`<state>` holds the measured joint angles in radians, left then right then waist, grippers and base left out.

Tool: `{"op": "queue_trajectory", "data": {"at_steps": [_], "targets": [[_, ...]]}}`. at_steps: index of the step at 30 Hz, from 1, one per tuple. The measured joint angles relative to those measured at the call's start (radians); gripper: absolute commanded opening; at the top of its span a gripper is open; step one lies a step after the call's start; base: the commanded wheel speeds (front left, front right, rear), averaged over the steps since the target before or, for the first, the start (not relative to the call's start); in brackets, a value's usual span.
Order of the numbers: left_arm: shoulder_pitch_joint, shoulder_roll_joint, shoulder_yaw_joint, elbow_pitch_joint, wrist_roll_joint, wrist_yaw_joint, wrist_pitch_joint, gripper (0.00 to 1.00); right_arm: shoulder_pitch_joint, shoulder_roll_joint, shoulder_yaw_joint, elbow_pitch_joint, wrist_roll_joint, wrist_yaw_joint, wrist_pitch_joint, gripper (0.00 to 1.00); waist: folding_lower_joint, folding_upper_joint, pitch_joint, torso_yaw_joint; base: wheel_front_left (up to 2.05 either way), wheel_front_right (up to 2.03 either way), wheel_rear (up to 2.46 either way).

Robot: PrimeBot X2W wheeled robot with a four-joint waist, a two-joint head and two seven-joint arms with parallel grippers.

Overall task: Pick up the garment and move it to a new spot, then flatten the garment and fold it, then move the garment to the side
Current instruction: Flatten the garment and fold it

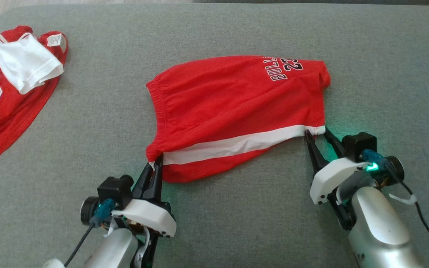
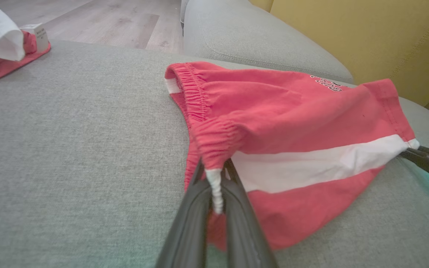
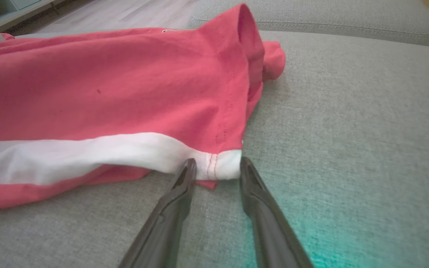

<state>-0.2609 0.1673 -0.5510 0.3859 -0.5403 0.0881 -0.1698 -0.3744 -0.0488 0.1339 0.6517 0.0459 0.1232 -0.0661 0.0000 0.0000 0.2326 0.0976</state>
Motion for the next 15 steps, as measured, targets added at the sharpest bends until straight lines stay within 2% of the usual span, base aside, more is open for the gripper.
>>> {"op": "queue_trajectory", "data": {"at_steps": [2, 4, 8, 10, 13, 14, 15], "targets": [[0.000, 0.001, 0.000, 0.000, 0.000, 0.000, 0.000, 0.00, 0.000, 0.000, 0.012, -0.004, -0.003, 0.000, 0.000, 0.52, 0.0000, 0.0000, 0.001, -0.002, 0.00, 0.00, 0.00], [0.000, 0.001, 0.000, 0.000, -0.002, 0.000, 0.000, 0.00, -0.001, 0.000, 0.016, -0.005, -0.008, 0.000, 0.000, 0.54, 0.0000, 0.0000, 0.002, -0.004, 0.00, 0.00, 0.00], [0.000, 0.002, -0.001, -0.001, -0.006, 0.001, 0.000, 0.00, -0.011, -0.001, 0.027, 0.009, -0.014, 0.000, 0.005, 0.44, 0.0000, 0.0000, 0.006, -0.004, 0.00, 0.00, 0.00], [0.000, 0.002, -0.002, -0.001, -0.006, 0.001, 0.000, 0.00, -0.021, -0.001, 0.028, 0.020, -0.021, 0.000, 0.006, 0.33, 0.0000, 0.0000, 0.006, -0.002, 0.00, 0.00, 0.00], [0.000, 0.003, -0.003, -0.001, -0.006, 0.001, -0.002, 0.00, -0.034, -0.001, 0.034, 0.027, -0.019, 0.000, 0.013, 0.05, 0.0001, 0.0000, 0.000, 0.001, 0.00, 0.00, 0.00], [0.000, 0.004, -0.003, -0.001, -0.006, 0.001, -0.008, 0.00, -0.034, -0.001, 0.033, 0.027, -0.017, 0.000, 0.012, 0.00, 0.0000, 0.0000, -0.003, 0.001, 0.00, 0.00, 0.00], [0.000, 0.006, -0.003, -0.002, -0.006, 0.001, -0.009, 0.00, -0.034, -0.001, 0.033, 0.026, -0.011, 0.000, 0.008, 0.00, 0.0000, 0.0000, -0.008, 0.000, 0.00, 0.00, 0.00]]}}
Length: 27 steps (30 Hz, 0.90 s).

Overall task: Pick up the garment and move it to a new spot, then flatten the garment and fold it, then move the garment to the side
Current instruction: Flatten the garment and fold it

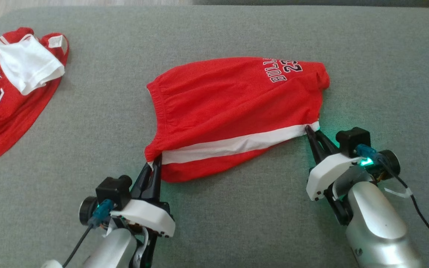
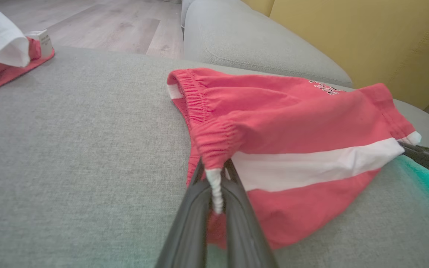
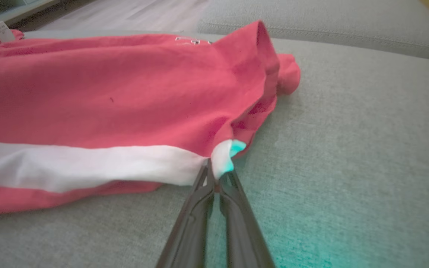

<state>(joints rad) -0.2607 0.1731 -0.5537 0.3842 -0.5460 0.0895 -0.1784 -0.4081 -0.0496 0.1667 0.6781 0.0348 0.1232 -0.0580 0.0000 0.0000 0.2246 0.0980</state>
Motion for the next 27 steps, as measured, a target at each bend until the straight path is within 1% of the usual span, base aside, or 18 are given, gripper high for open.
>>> {"op": "queue_trajectory", "data": {"at_steps": [3, 7, 8, 11, 15, 19, 23, 25, 27], "targets": [[0.001, 0.007, 0.000, -0.011, 0.000, 0.007, -0.004, 0.00, 0.004, 0.000, -0.004, -0.021, 0.025, 0.000, -0.018, 0.00, 0.0000, 0.0000, -0.017, -0.003, 0.00, 0.00, 0.00], [0.001, 0.023, 0.001, -0.057, 0.000, 0.011, -0.012, 0.00, 0.015, 0.000, -0.002, -0.098, 0.062, 0.000, -0.021, 0.00, -0.0001, 0.0000, -0.048, -0.012, 0.00, 0.00, 0.00], [0.001, 0.023, 0.001, -0.057, 0.000, 0.011, -0.012, 0.00, 0.015, 0.000, -0.002, -0.098, 0.062, 0.000, -0.021, 0.00, -0.0001, 0.0000, -0.048, -0.012, 0.00, 0.00, 0.00], [0.001, 0.045, 0.003, -0.115, 0.003, 0.017, -0.012, 0.00, 0.040, 0.000, -0.012, -0.194, 0.062, 0.000, -0.010, 0.00, 0.0000, 0.0000, -0.079, -0.020, 0.00, 0.00, 0.00], [0.001, 0.081, 0.004, -0.230, 0.024, 0.029, -0.006, 0.00, 0.106, -0.003, -0.037, -0.360, 0.080, 0.000, 0.036, 0.00, -0.0001, 0.0000, -0.131, -0.030, 0.00, 0.00, 0.00], [0.000, 0.127, 0.015, -0.388, 0.038, 0.045, 0.034, 0.00, 0.175, -0.020, -0.083, -0.564, 0.094, 0.000, 0.105, 0.00, -0.0001, 0.0000, -0.193, -0.039, 0.00, 0.00, 0.00], [-0.027, 0.183, 0.040, -0.556, 0.064, 0.063, 0.101, 0.00, 0.230, -0.026, -0.129, -0.786, 0.097, 0.000, 0.191, 0.00, -0.0003, 0.0000, -0.250, -0.048, 0.00, 0.00, 0.00], [-0.074, 0.214, 0.055, -0.631, 0.072, 0.066, 0.142, 0.00, 0.240, -0.027, -0.148, -0.893, 0.097, 0.000, 0.236, 0.00, -0.0003, 0.0000, -0.269, -0.055, 0.00, 0.00, 0.00], [-0.132, 0.232, 0.074, -0.690, 0.072, 0.065, 0.188, 0.00, 0.240, -0.027, -0.166, -0.992, 0.094, 0.000, 0.278, 0.00, -0.0003, 0.0000, -0.278, -0.064, 0.00, 0.00, 0.00]]}}
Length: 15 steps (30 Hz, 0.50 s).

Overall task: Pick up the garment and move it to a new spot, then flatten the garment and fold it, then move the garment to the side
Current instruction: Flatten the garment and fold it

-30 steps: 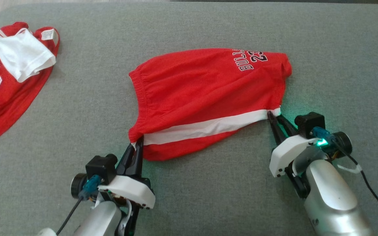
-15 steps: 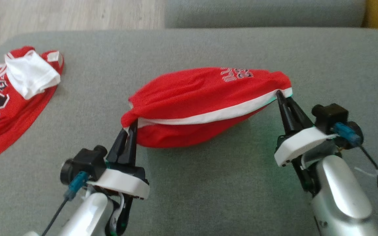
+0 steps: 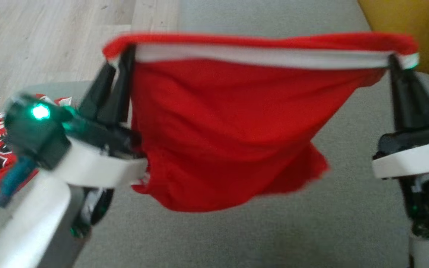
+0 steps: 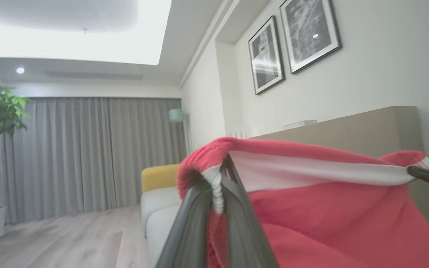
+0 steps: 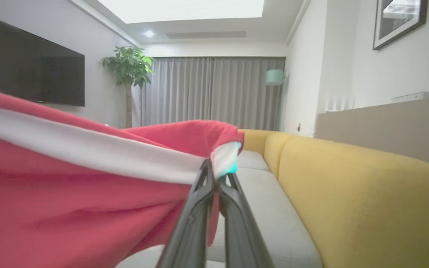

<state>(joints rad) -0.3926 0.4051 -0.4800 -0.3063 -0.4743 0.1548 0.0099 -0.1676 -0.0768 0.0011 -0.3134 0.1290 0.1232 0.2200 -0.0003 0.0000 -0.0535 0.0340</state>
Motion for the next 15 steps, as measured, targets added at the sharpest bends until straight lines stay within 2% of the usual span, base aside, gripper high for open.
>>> {"op": "queue_trajectory", "data": {"at_steps": [4, 7, 12, 13, 15], "targets": [[-0.101, 0.030, 0.016, -0.035, 0.000, -0.012, 0.079, 0.00, 0.000, -0.001, -0.021, -0.122, -0.005, 0.000, 0.087, 0.00, 0.0000, 0.0000, 0.004, -0.014, 0.00, 0.00, 0.00], [-0.161, 0.028, 0.017, 0.012, -0.030, -0.037, 0.120, 0.00, -0.010, 0.000, -0.035, -0.138, 0.003, 0.000, 0.159, 0.00, 0.0003, 0.0000, 0.034, -0.026, 0.00, 0.00, 0.00], [-0.257, 0.011, 0.004, 0.140, -0.045, -0.081, 0.130, 0.00, -0.117, -0.001, -0.005, -0.035, 0.030, 0.000, 0.194, 0.00, 0.0004, 0.0000, 0.115, -0.039, 0.00, 0.00, 0.00], [-0.335, -0.004, -0.002, 0.212, -0.039, -0.105, 0.120, 0.00, -0.224, -0.004, 0.004, 0.045, 0.029, 0.000, 0.186, 0.00, 0.0006, 0.0000, 0.158, -0.045, 0.00, 0.00, 0.00], [-0.422, -0.018, -0.001, 0.281, -0.022, -0.122, 0.089, 0.00, -0.351, -0.011, 0.010, 0.136, 0.021, 0.000, 0.160, 0.00, 0.0007, 0.0000, 0.200, -0.051, 0.00, 0.00, 0.00]]}}
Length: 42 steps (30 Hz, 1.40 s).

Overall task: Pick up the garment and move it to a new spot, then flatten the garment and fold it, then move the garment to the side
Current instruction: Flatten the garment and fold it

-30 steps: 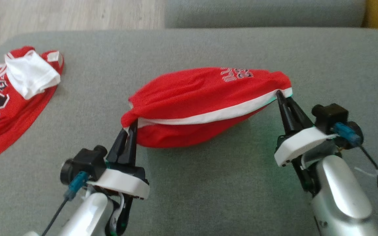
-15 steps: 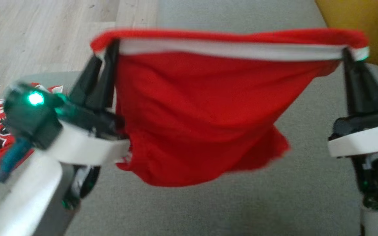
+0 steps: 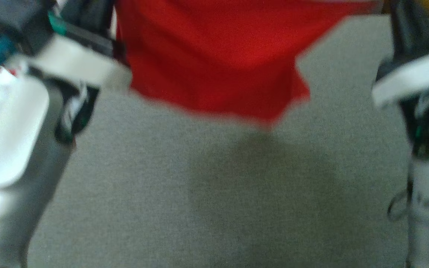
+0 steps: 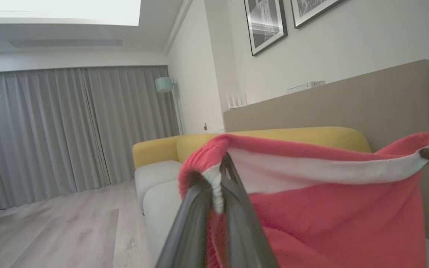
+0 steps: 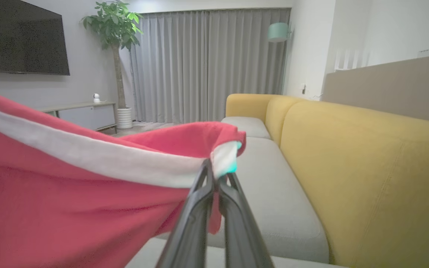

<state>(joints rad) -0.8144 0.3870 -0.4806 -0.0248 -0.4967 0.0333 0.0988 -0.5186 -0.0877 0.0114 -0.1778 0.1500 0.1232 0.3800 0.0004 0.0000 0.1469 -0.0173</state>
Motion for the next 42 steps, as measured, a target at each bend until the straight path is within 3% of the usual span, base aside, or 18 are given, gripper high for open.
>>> {"op": "queue_trajectory", "data": {"at_steps": [4, 7, 15, 21, 31, 42], "targets": [[-0.158, -0.052, 0.006, 0.115, 0.014, -0.016, -0.062, 0.00, -0.228, -0.013, -0.012, 0.158, -0.052, 0.000, -0.094, 0.00, 0.0000, 0.0000, 0.074, -0.010, 0.00, 0.00, 0.00], [-0.192, -0.095, 0.004, 0.177, 0.013, -0.017, -0.100, 0.00, -0.287, -0.013, -0.015, 0.266, -0.079, 0.000, -0.153, 0.00, 0.0000, 0.0000, 0.119, -0.011, 0.00, 0.00, 0.00], [0.023, -0.133, -0.038, 0.305, -0.020, -0.034, -0.197, 0.00, -0.112, 0.019, -0.016, 0.509, -0.081, 0.000, -0.280, 0.00, -0.0002, -0.0001, 0.193, 0.002, 0.00, 0.00, 0.00], [0.213, -0.156, -0.071, 0.306, -0.040, -0.030, -0.268, 0.00, 0.011, 0.024, -0.025, 0.564, -0.062, 0.000, -0.348, 0.00, -0.0004, 0.0000, 0.191, 0.006, 0.00, 0.00, 0.00], [0.481, -0.162, -0.104, 0.145, -0.050, 0.032, -0.321, 0.00, 0.263, 0.038, -0.054, 0.436, -0.024, 0.000, -0.377, 0.00, -0.0006, 0.0000, 0.099, 0.011, 0.00, 0.00, 0.00], [0.779, -0.114, -0.176, -0.101, -0.074, 0.114, -0.245, 0.00, 0.693, 0.047, -0.137, 0.071, 0.017, 0.001, -0.195, 0.00, -0.0009, 0.0000, -0.084, 0.005, 0.00, 0.00, 0.00]]}}
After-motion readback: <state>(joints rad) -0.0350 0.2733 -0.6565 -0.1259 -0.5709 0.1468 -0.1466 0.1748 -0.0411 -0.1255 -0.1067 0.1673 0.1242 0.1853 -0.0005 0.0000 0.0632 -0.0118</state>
